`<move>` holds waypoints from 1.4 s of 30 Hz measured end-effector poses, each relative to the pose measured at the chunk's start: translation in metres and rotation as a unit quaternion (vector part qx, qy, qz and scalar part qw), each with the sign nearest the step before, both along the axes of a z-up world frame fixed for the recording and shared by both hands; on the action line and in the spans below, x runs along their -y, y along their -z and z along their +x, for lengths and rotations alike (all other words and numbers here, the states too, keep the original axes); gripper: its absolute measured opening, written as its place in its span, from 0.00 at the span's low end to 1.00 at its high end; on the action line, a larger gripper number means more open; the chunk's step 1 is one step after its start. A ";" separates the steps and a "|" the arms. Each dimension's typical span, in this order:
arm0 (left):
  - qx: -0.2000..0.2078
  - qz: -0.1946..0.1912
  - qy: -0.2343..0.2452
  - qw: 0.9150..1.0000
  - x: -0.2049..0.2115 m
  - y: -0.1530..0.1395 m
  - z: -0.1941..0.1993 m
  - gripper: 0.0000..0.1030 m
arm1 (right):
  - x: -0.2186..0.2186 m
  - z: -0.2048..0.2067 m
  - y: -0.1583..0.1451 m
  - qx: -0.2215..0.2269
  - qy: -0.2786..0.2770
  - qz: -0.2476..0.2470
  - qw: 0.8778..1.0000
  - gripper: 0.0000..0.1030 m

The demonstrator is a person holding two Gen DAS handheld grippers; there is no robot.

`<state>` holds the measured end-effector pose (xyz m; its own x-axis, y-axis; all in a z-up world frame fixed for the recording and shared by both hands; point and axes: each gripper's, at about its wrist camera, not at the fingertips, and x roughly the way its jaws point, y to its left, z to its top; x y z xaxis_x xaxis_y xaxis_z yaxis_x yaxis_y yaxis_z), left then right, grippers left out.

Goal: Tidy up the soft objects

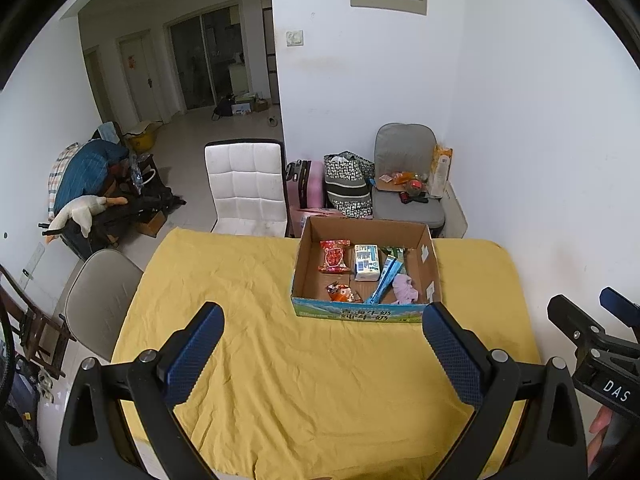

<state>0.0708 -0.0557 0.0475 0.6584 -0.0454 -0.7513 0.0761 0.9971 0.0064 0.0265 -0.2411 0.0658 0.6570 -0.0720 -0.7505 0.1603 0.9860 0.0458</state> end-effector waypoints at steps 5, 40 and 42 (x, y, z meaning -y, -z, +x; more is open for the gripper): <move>0.000 0.000 -0.003 1.000 -0.002 0.001 -0.001 0.99 | -0.002 0.001 0.001 -0.001 -0.004 -0.003 1.000 1.00; -0.006 -0.001 -0.014 1.000 -0.006 0.005 -0.002 0.99 | -0.008 0.000 0.011 -0.008 -0.012 -0.008 1.000 1.00; -0.005 -0.002 -0.014 1.000 -0.006 0.005 -0.002 0.99 | -0.008 0.000 0.009 -0.007 -0.012 -0.009 1.000 1.00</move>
